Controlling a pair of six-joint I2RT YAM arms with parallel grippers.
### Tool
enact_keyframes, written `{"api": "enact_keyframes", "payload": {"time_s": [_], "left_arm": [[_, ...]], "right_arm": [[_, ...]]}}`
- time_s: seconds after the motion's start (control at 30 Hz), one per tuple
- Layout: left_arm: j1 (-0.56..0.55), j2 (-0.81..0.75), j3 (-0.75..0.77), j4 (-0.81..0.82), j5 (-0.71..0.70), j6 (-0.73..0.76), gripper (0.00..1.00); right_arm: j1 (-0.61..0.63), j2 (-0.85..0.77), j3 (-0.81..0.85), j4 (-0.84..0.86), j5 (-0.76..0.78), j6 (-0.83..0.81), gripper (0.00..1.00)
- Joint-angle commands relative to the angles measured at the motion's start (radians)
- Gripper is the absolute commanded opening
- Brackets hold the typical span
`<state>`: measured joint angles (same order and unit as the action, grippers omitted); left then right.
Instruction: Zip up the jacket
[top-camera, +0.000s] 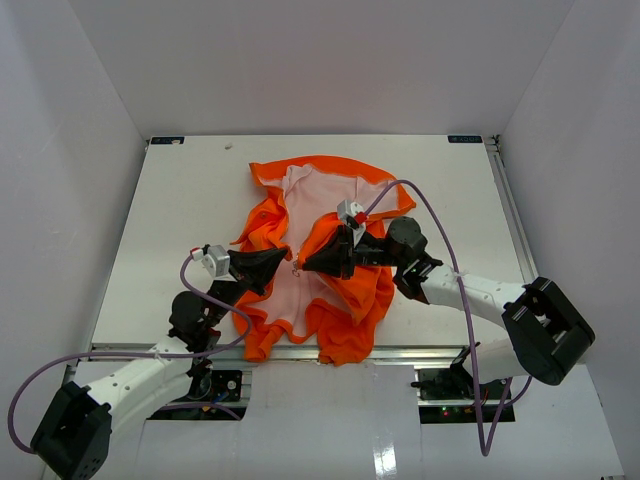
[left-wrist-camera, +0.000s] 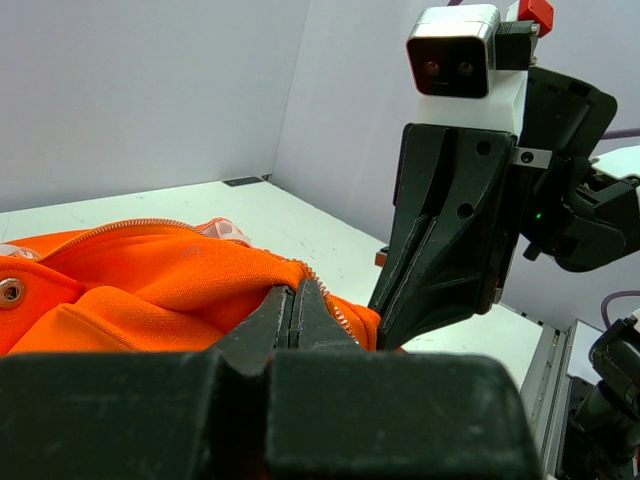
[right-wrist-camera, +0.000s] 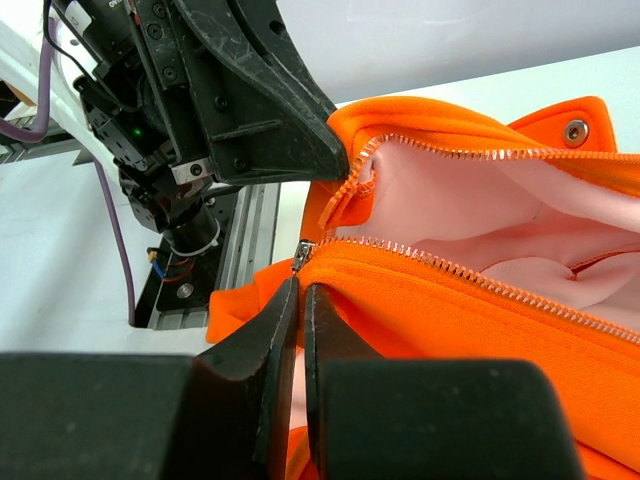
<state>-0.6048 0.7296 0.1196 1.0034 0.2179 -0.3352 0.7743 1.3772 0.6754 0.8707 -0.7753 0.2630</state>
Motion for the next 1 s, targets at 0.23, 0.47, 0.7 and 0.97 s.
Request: {"api": "enact_keyframes", "payload": {"time_s": [0.23,0.47,0.7,0.97], "left_arm": [[-0.003,-0.022,-0.004,0.045,0.013,-0.008,0.00],[-0.003,-0.013,-0.015,0.069,0.023,-0.011,0.00],[-0.003,-0.010,-0.015,0.078,0.014,-0.011,0.00],[-0.003,0.001,-0.003,0.080,0.017,-0.019,0.00]], "right_arm": [[0.010,-0.032,0.039,0.096,0.018,0.006,0.08],[0.010,-0.021,0.048,0.117,0.025,0.031,0.08],[0.010,-0.022,0.054,0.123,0.021,0.042,0.08],[0.011,-0.026,0.047,0.120,0.031,0.041,0.08]]}}
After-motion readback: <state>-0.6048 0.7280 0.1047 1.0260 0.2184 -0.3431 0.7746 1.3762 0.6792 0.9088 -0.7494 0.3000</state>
